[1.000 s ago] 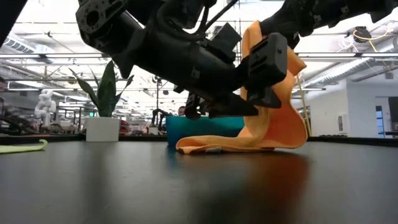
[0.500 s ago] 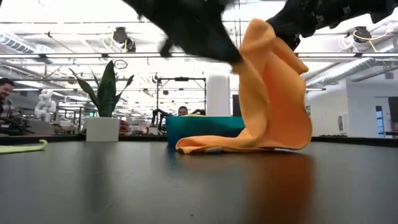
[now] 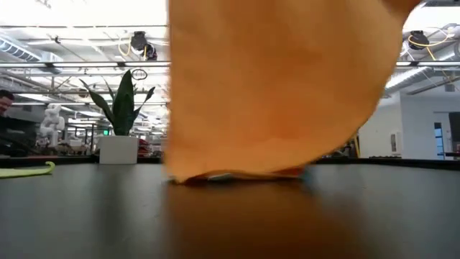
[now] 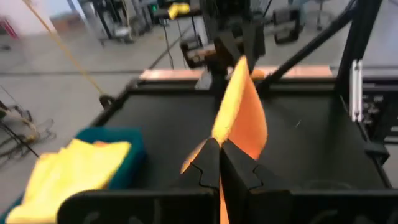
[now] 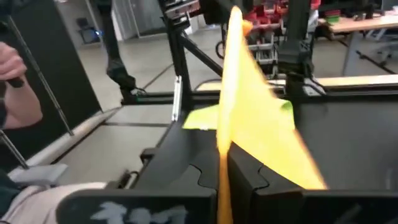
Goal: Fold microfiber towels
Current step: Fold the orange microfiber cloth
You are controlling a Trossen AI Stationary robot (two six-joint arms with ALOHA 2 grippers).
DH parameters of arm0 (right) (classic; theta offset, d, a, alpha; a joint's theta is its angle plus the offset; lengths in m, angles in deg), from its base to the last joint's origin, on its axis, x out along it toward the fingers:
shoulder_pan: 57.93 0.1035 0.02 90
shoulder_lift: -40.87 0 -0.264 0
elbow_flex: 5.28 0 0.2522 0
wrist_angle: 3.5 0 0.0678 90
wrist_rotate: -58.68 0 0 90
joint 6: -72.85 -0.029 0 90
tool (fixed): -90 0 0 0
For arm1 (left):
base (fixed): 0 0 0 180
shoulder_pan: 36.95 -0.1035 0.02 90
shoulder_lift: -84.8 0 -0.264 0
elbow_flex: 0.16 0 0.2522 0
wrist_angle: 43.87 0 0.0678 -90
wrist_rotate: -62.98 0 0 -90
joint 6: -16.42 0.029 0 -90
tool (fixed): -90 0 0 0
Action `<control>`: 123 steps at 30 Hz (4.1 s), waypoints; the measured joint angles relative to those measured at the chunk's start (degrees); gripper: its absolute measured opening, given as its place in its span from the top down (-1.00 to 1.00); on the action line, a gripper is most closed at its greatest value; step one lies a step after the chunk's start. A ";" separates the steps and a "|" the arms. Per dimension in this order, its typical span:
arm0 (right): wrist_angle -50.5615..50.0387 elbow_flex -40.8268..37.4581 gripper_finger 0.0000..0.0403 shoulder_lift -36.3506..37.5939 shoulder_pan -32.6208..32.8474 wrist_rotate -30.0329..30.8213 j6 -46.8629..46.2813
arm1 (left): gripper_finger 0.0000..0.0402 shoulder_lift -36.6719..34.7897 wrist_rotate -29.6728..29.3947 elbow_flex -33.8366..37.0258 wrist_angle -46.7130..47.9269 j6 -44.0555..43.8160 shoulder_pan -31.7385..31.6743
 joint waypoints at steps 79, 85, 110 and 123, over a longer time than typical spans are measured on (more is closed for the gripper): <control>18.94 -16.27 0.99 -10.49 2.43 14.43 13.57 | 0.97 5.98 18.93 -1.98 16.63 -5.34 -15.75; 18.18 -9.61 1.00 -0.90 7.32 5.54 20.37 | 0.98 2.71 15.86 -9.33 16.47 1.32 -6.50; 0.96 14.77 1.00 -1.75 24.62 9.72 30.36 | 0.98 2.54 -3.21 -18.25 11.37 10.14 18.28; -17.58 10.00 1.00 0.09 13.36 32.33 21.57 | 0.95 1.27 -0.35 -7.38 54.38 -26.18 4.63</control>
